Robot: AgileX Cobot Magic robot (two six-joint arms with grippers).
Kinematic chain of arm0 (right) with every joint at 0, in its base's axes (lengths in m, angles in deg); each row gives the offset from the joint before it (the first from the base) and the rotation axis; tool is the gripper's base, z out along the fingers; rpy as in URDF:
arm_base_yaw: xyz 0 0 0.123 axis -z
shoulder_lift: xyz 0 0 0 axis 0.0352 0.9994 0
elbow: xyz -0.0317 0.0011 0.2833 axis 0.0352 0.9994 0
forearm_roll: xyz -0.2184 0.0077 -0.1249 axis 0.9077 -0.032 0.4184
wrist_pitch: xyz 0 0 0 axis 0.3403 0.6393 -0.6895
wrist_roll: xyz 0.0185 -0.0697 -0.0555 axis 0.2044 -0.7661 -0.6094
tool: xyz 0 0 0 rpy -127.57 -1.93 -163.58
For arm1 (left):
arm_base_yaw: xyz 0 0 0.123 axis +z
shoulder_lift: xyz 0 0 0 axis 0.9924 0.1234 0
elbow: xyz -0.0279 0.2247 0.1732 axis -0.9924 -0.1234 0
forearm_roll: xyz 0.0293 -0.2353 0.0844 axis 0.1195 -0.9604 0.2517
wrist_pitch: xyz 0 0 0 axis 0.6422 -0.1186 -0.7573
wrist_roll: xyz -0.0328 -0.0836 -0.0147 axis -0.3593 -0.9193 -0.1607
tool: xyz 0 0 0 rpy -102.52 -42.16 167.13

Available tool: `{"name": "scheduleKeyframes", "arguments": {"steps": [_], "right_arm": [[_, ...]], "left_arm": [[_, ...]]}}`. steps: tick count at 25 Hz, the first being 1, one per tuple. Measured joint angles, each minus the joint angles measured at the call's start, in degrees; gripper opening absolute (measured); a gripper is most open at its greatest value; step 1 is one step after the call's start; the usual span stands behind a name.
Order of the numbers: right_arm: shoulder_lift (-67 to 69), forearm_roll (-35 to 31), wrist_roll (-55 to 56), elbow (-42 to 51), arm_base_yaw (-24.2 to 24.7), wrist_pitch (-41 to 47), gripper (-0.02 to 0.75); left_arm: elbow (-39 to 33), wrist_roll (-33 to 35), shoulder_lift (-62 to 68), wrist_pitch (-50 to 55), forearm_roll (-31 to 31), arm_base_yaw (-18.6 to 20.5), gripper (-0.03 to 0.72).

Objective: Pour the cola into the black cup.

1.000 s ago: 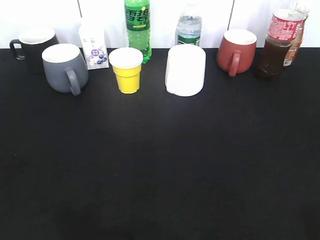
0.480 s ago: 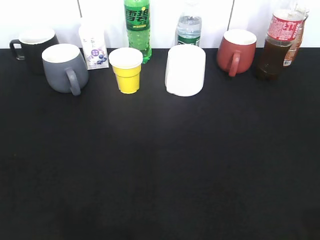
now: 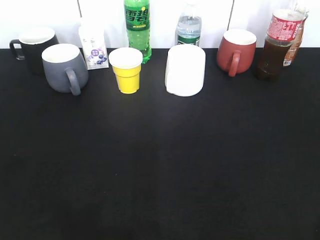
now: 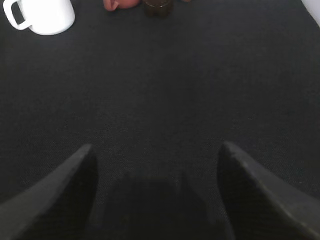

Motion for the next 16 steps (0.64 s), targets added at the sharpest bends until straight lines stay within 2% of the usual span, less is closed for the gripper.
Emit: {"name": "scheduleKeyframes", "arguments": {"steps": [8, 15, 16], "right_arm": [[0.0, 0.0, 0.0, 0.0, 0.0, 0.0, 0.566], [0.0, -0.05, 0.0, 0.0, 0.0, 0.0, 0.566], [0.0, -0.05, 0.0, 0.0, 0.0, 0.0, 0.566]], "left_arm": [[0.0, 0.0, 0.0, 0.0, 0.0, 0.0, 0.378], [0.0, 0.0, 0.0, 0.0, 0.0, 0.0, 0.299], [0.0, 0.0, 0.0, 0.0, 0.0, 0.0, 0.27]]}}
